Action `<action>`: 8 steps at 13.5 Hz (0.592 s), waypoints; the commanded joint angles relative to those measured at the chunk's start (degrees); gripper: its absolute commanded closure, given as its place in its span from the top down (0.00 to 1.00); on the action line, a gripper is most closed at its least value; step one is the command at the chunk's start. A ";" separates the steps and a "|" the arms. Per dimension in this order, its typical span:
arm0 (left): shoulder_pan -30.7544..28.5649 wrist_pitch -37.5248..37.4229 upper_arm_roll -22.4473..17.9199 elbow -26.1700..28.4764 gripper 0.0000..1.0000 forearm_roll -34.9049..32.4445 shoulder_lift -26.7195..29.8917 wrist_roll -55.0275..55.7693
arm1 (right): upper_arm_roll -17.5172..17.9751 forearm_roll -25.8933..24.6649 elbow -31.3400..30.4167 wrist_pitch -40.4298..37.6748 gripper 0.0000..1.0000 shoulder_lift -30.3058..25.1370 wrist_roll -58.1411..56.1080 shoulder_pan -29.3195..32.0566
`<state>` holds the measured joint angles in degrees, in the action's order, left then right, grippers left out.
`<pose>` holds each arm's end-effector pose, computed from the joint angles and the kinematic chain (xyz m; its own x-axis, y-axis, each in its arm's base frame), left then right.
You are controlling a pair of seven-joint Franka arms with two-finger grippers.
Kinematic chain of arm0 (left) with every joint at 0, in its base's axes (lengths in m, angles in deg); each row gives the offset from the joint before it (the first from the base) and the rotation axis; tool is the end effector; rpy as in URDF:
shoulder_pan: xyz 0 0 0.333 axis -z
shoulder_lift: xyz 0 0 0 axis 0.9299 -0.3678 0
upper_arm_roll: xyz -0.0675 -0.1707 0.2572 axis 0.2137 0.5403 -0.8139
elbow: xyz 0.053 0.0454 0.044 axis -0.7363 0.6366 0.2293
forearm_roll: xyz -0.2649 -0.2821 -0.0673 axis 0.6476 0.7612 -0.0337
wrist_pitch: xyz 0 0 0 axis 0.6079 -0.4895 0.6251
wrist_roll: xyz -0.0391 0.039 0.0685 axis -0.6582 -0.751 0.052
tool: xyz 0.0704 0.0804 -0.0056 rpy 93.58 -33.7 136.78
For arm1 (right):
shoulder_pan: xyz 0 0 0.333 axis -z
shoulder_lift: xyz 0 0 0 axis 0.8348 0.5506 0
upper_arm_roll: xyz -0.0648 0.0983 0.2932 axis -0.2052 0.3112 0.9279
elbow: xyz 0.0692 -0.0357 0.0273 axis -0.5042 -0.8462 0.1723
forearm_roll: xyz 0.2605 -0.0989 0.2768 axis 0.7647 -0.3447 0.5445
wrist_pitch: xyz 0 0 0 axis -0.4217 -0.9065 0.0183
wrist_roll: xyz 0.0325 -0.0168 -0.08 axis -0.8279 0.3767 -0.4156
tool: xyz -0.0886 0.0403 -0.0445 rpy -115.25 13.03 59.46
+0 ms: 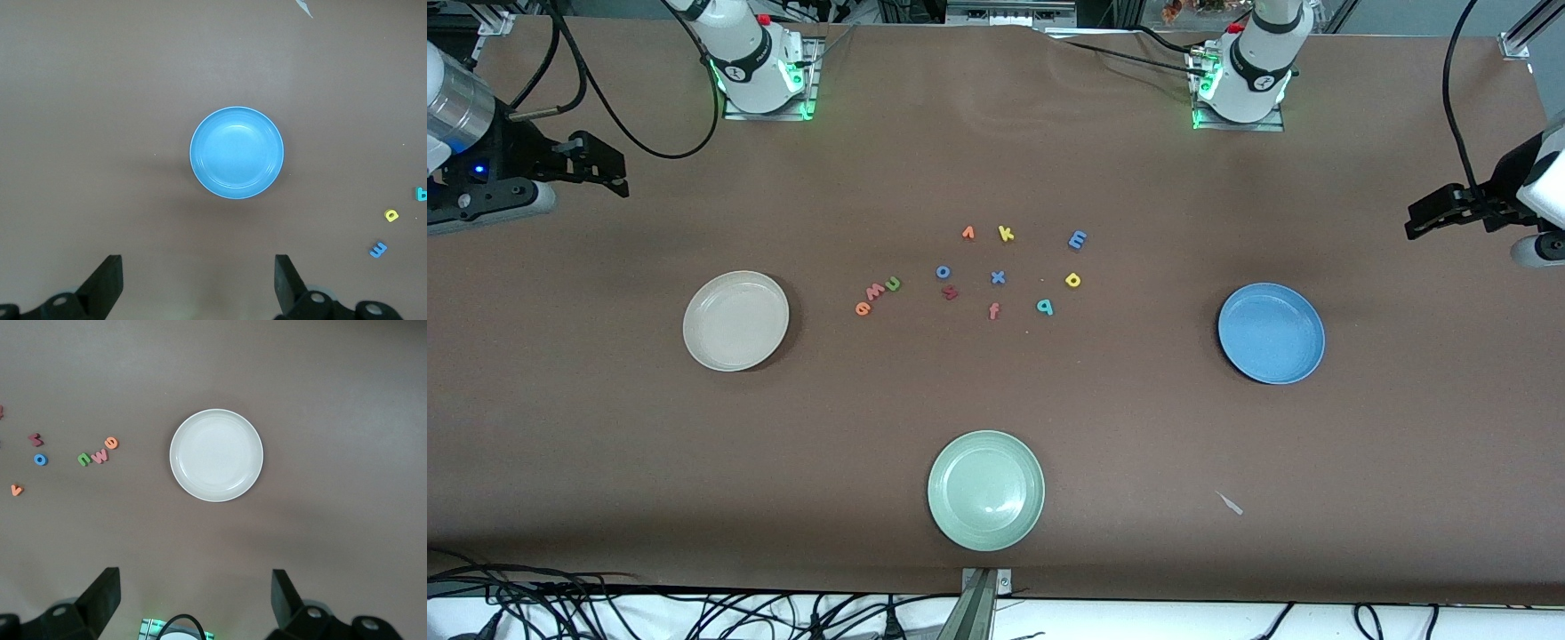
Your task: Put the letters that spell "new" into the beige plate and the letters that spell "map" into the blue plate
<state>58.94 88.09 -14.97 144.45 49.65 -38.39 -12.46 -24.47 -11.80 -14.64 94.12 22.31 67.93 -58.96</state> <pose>0.5619 0.0185 0.5946 0.9891 0.1103 -0.0975 0.1066 -0.9934 -0.0422 0.5457 0.0492 0.6085 0.9647 0.2449 -0.0966 0.2466 -0.9691 0.0057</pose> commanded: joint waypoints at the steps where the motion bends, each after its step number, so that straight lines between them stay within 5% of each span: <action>1: -0.28 0.17 -0.27 0.75 1.00 1.36 1.11 -1.43 | 0.63 -0.73 0.34 0.79 1.00 -0.25 0.87 0.43; 8: -0.37 0.09 -0.27 0.75 1.00 1.36 1.28 -1.43 | 0.54 -1.17 0.35 1.77 1.00 -0.16 0.87 0.43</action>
<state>58.92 88.09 -14.98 144.45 49.65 -38.34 -12.46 -24.47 -12.04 -14.64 95.66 22.31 67.96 -58.96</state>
